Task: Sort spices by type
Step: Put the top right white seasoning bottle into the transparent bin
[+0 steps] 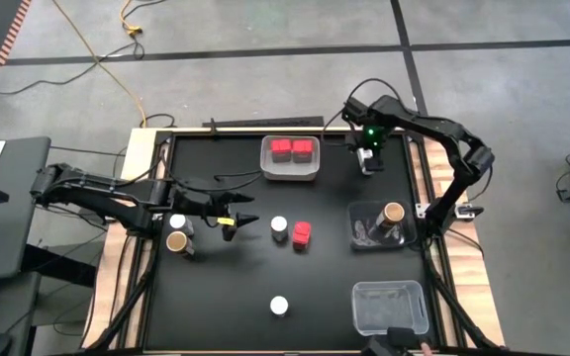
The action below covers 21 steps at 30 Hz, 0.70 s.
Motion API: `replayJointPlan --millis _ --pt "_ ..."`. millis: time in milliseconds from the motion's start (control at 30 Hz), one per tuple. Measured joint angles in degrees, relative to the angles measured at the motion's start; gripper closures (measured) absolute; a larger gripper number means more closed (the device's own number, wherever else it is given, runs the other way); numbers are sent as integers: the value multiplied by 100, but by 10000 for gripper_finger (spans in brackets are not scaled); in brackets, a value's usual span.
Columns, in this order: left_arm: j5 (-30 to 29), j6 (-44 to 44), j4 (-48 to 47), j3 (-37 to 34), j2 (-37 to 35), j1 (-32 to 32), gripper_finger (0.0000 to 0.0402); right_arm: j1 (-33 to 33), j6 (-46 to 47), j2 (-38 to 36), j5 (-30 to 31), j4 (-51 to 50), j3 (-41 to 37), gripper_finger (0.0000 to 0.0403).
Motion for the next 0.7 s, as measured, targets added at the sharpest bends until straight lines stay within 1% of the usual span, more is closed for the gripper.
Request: replayJointPlan --millis 67,133,267,433,500,600,700 --pt "-17 -2 2 0 -1 0 111 0 213 0 0 12 17 23" --pt "-24 -6 2 0 1 0 111 0 753 0 0 22 17 23" --pt "-28 -16 2 0 1 0 111 -95 2418 0 -2 43 17 23" --pt "-52 -16 10 0 1 0 111 -448 4310 0 -44 229 -30 23" --pt "-54 -19 29 0 -1 0 111 -618 4775 0 -183 444 -126 23" --pt "-54 -61 31 0 0 0 111 -835 5261 0 -646 768 -358 23" --pt "-55 -68 28 0 1 0 111 -890 5530 4 -696 1086 -550 24"
